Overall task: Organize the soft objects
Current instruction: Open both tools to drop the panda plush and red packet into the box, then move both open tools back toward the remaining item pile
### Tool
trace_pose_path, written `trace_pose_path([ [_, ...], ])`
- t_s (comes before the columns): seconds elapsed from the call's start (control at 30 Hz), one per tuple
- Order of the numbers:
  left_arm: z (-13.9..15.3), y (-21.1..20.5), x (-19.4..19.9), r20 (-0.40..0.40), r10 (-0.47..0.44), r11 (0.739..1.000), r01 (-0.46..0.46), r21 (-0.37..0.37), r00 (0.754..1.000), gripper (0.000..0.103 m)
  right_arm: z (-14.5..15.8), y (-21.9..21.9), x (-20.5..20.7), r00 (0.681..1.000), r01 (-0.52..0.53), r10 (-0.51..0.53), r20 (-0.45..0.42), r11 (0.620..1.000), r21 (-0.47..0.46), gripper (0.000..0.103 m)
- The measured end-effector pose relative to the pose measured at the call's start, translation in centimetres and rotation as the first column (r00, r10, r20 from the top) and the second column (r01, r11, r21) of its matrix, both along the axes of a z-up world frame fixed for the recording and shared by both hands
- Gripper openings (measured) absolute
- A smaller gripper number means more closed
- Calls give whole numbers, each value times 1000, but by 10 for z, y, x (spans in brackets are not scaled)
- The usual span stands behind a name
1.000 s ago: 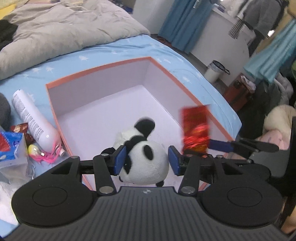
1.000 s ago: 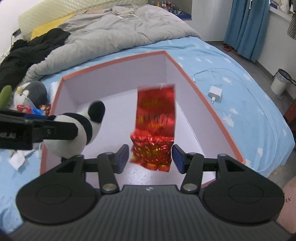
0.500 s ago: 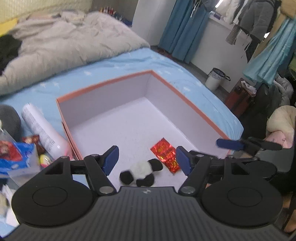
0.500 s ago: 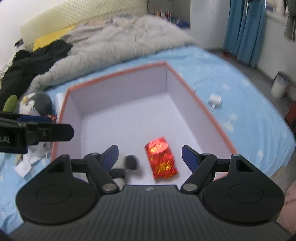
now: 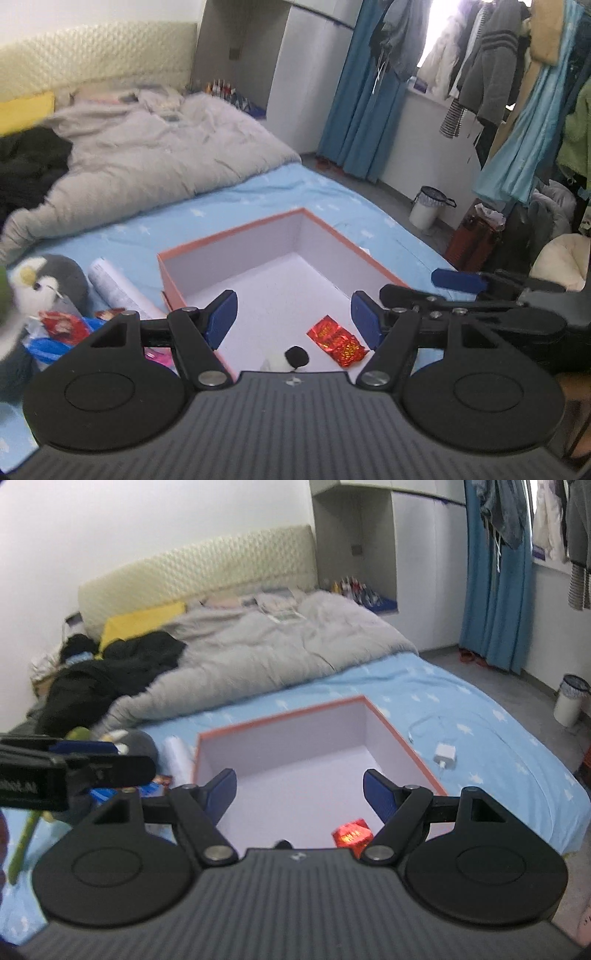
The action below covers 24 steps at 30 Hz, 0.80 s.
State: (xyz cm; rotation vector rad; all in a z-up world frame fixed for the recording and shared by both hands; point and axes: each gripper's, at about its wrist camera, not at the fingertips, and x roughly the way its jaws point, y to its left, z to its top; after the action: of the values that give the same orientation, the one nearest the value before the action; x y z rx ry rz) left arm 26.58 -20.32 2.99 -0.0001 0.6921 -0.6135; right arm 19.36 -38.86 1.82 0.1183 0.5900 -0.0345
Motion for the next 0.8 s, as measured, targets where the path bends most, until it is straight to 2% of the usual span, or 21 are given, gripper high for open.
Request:
trace_pose_path([
  [0.13,9,23,-25,39,20,999,-19,-27,999,73,17,17,-17,998,-34,34,58,999,7,78],
  [0.3,8,57,-52,36,69,995,-66,-75,997,73,24,38,-35,992,-76,73,104,997,28,78],
  [0.47,-1,88,-73,49,122,991,-119,-61,991,73,23,63,-49,984,-126,120,130,991,38,78],
  [0.7,-11,143,-91,51,232,971,-229,-66,971,73,16,92,-62,977,-169,159,140,984,62,77],
  [0.8,-15,162,-98,57,276,960,-272,-65,960,73,11,105,-66,973,-189,180,146,981,46,77],
])
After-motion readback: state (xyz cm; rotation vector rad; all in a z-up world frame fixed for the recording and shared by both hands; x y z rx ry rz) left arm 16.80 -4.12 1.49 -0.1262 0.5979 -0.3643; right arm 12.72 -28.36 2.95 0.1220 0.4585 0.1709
